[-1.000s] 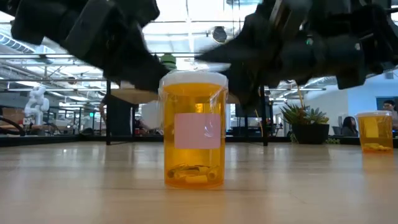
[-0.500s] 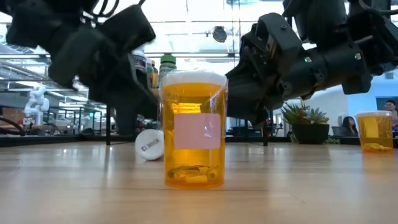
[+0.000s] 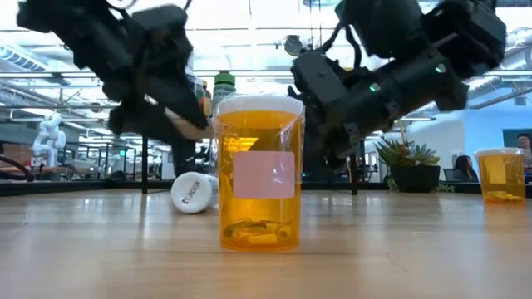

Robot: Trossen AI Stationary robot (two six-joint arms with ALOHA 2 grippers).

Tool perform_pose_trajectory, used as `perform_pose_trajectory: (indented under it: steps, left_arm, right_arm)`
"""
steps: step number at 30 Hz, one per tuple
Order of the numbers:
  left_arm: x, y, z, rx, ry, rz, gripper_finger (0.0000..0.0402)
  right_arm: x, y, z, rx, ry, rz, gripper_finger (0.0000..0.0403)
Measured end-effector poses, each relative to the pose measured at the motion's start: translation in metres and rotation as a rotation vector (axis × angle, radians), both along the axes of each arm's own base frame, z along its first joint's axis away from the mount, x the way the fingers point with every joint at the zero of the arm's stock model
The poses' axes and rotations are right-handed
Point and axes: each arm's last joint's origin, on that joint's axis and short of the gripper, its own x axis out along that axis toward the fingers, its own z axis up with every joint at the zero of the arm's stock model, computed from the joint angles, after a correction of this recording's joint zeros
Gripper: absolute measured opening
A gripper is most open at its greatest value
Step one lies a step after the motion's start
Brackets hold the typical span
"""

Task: Pick and place medicine bottles onto shelf by color
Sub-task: Put the bottom center white medicine bottle on the shelf, aligned with the white small medicine bottle

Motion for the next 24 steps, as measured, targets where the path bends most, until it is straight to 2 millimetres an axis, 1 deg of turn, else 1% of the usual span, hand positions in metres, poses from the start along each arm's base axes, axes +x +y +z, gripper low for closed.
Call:
perform_pose_trajectory:
  steps: [2,3,6,8,11,12,16,19,22,24]
  left_arm:
    - [0.002,0.010,-0.007,-0.122,0.051,0.091,0.0260]
    - [0.002,0.015,-0.009,-0.156,0.072,0.119,0.0260]
    - [0.007,0.024,-0.005,-0.251,0.048,0.141,0.0260]
    - [0.009,0.027,-0.004,-0.271,0.038,0.144,0.0260]
    - [0.013,0.028,-0.003,-0.290,0.005,0.135,0.0260]
    - [0.014,0.027,-0.005,-0.296,0.008,0.141,0.0260]
    - [0.018,0.025,-0.025,-0.361,0.079,0.161,0.0260]
    - [0.025,0.022,-0.035,-0.415,0.074,0.161,0.0260]
    - [0.029,0.020,-0.045,-0.446,0.078,0.166,0.0260]
    - [0.030,0.020,-0.050,-0.458,0.092,0.172,0.0260]
  right_arm:
    - [0.001,-0.001,0.006,0.029,-0.002,-0.022,0.0243]
    - [-0.001,-0.002,0.008,0.040,0.004,-0.028,0.0242]
    - [-0.006,-0.002,0.018,0.062,0.038,-0.032,0.0240]
    - [-0.010,-0.002,0.025,0.053,0.066,-0.036,0.0240]
    - [-0.018,-0.002,0.037,0.015,0.093,-0.065,0.0240]
    - [-0.021,-0.002,0.041,0.007,0.097,-0.069,0.0240]
    - [-0.031,0.001,0.053,0.000,0.074,-0.068,0.0240]
    - [-0.039,0.004,0.057,-0.007,0.061,-0.068,0.0240]
    - [-0.045,0.007,0.056,-0.020,0.062,-0.075,0.0240]
    - [-0.046,0.008,0.056,-0.015,0.058,-0.075,0.0240]
